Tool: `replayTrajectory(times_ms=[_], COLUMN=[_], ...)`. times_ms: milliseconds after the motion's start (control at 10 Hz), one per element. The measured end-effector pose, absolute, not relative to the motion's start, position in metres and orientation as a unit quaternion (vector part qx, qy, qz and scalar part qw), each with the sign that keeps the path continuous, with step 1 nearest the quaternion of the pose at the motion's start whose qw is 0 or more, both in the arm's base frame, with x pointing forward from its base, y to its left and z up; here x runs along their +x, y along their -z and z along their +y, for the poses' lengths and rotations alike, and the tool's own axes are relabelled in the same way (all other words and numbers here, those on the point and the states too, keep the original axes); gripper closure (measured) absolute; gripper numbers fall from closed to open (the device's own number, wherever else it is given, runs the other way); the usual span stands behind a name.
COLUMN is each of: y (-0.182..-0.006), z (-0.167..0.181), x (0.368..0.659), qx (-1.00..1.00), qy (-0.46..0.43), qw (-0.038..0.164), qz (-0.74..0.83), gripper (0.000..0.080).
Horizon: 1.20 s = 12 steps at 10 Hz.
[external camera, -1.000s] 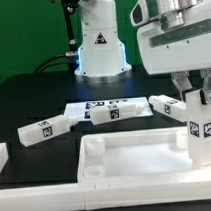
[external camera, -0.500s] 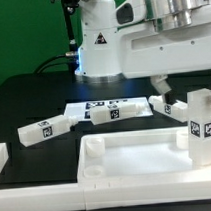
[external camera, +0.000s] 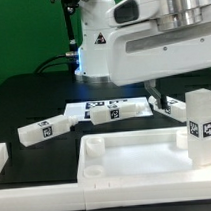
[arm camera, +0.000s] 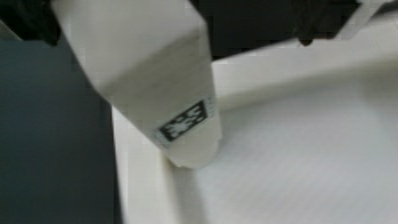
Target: Assemble desk
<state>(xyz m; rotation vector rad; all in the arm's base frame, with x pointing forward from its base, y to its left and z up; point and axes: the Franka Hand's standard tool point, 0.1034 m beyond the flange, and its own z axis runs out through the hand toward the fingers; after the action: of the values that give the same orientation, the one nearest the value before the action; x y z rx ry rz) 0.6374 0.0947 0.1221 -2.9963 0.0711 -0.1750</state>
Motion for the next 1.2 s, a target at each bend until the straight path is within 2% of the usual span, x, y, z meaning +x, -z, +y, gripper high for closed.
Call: replayTrajectory(times_ms=[100,200,400,500,600,700,1000,1200], y=[-0.119,-0.119,-0.118,-0.117,-0.117,-0.117,-0.118,-0.115], z=[0.099,0.1,0.099,0.099,0.1,0.1,0.105,0.109], x=[0.636,0.639,0.639,0.638,0.638,0.638,0.641,0.639], qx=[-0.995,-0.993,-0.994,-0.994,-0.996,-0.998,-0.982,-0.923], qy=[0.033,0.032,0.035,0.035,0.034,0.032,0.033,0.023], qw=[0.056,0.048,0.047,0.047,0.048,0.05,0.054,0.049], qz=[-0.077,-0.107,-0.097,-0.093,-0.068,-0.028,0.177,0.381], gripper=[0.015,0.015,0.0177,0.0349,0.0349,0.0519,0.0515,0.0515])
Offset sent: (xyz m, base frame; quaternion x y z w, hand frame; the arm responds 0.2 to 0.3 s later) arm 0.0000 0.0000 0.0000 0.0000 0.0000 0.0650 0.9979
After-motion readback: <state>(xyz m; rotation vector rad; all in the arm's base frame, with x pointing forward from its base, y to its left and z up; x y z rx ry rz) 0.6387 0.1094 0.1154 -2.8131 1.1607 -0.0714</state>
